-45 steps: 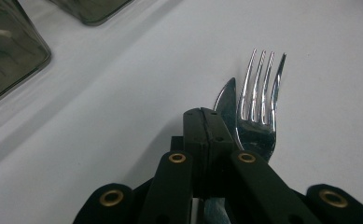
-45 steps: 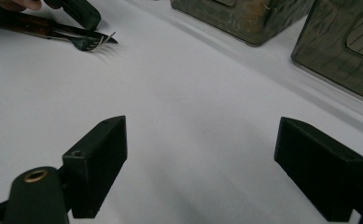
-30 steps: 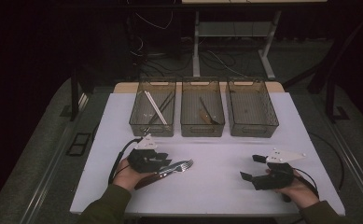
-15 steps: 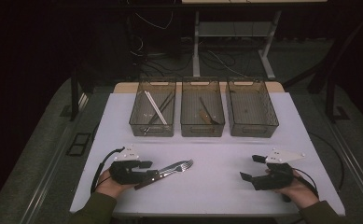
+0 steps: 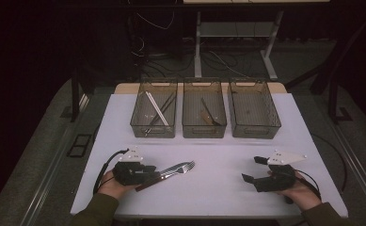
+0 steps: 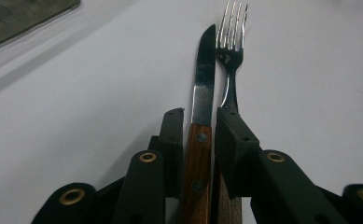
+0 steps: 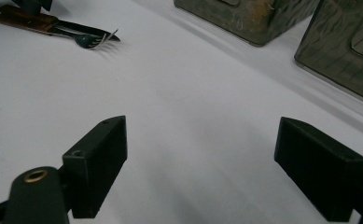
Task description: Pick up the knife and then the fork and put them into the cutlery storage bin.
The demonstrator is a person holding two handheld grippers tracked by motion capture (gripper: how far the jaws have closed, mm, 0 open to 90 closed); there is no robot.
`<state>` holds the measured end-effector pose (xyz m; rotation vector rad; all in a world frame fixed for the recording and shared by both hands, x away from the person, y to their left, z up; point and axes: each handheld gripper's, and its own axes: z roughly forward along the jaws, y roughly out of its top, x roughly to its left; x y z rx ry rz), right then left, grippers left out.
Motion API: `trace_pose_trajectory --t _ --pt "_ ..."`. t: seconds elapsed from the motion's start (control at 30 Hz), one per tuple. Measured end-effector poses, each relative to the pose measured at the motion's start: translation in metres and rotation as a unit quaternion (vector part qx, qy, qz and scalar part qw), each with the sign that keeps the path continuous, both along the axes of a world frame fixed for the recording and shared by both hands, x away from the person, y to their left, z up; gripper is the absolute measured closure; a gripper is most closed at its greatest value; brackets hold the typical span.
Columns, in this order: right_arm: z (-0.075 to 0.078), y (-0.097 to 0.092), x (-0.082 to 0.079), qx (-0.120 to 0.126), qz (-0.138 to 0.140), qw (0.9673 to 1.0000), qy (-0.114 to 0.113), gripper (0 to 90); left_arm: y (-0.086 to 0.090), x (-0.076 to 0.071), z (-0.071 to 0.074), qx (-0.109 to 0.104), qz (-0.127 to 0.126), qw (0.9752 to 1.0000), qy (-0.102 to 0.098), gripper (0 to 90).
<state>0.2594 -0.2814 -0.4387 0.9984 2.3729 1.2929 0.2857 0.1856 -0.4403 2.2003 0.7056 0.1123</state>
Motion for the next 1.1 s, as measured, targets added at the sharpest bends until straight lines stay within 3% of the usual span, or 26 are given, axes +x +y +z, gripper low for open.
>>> trace_pose_trajectory --t 0.27,0.53,0.67,1.1 --pt "0.0 0.0 0.0 0.0 0.0 1.0 0.001 17.0 -0.004 0.003 -0.005 0.008 -0.01 0.9999 0.003 74.0" --pt "0.0 0.0 0.0 -0.001 0.0 1.0 0.001 17.0 -0.005 0.006 -0.007 0.023 -0.006 0.9997 0.001 72.9" --pt "0.0 0.0 0.0 -0.001 0.0 1.0 0.0 17.0 -0.005 0.005 -0.008 0.02 -0.004 0.9998 0.001 72.7" --pt "0.0 0.002 0.0 -0.004 0.006 1.0 -0.001 17.0 -0.007 0.001 -0.01 0.033 -0.016 0.999 -0.026 75.6"
